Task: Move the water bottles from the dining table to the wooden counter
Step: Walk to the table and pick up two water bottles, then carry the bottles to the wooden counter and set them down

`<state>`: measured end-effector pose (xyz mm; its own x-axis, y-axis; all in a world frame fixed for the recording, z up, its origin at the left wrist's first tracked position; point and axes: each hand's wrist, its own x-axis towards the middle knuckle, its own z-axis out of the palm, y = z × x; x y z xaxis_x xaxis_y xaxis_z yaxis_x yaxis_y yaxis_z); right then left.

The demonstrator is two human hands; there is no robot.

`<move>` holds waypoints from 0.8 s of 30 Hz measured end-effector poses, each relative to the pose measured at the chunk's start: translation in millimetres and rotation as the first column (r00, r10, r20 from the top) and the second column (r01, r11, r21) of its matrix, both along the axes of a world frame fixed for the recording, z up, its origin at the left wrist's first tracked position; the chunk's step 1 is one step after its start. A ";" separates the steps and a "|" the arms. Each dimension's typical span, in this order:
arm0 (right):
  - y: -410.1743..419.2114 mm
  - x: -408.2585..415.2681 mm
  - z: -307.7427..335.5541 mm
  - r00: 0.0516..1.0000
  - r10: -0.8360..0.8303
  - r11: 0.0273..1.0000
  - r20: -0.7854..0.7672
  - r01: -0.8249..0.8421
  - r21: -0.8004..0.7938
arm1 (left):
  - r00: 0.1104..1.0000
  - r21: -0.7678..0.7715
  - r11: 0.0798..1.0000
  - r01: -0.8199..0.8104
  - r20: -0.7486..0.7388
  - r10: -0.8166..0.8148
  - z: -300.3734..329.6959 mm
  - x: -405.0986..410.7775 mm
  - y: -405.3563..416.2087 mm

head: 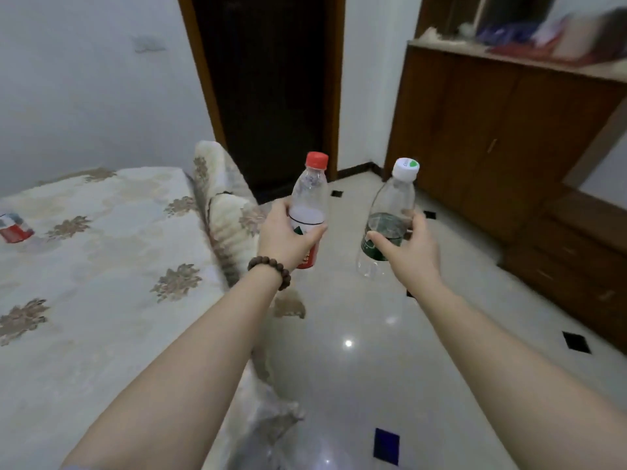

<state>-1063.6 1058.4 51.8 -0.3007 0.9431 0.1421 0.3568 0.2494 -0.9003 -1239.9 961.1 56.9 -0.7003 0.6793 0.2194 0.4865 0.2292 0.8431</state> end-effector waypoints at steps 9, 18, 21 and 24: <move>48.4 262.3 -23.1 0.934 -0.356 0.934 0.034 0.357 -0.031 | 0.918 -0.072 0.920 0.384 0.131 -0.373 -29.4 248.2 122.6; 16.7 503.0 -42.8 0.649 -0.761 0.648 0.014 0.760 -0.047 | 0.643 -0.100 0.636 0.765 0.152 -0.750 -46.6 500.7 176.9; -9.7 563.9 -49.9 0.510 -0.860 0.509 0.015 0.859 -0.065 | 0.522 -0.112 0.510 0.853 0.155 -0.839 -52.8 570.8 181.8; -36.3 616.7 -53.8 0.360 -0.933 0.357 0.030 0.931 -0.079 | 0.396 -0.110 0.382 0.918 0.159 -0.905 -55.8 636.0 182.2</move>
<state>-446.8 1022.1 -2.0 0.7786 0.6249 0.0584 0.3042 -0.2943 -0.9060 -603.9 1143.3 1.1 0.3546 0.9345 0.0297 0.4352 -0.1931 0.8794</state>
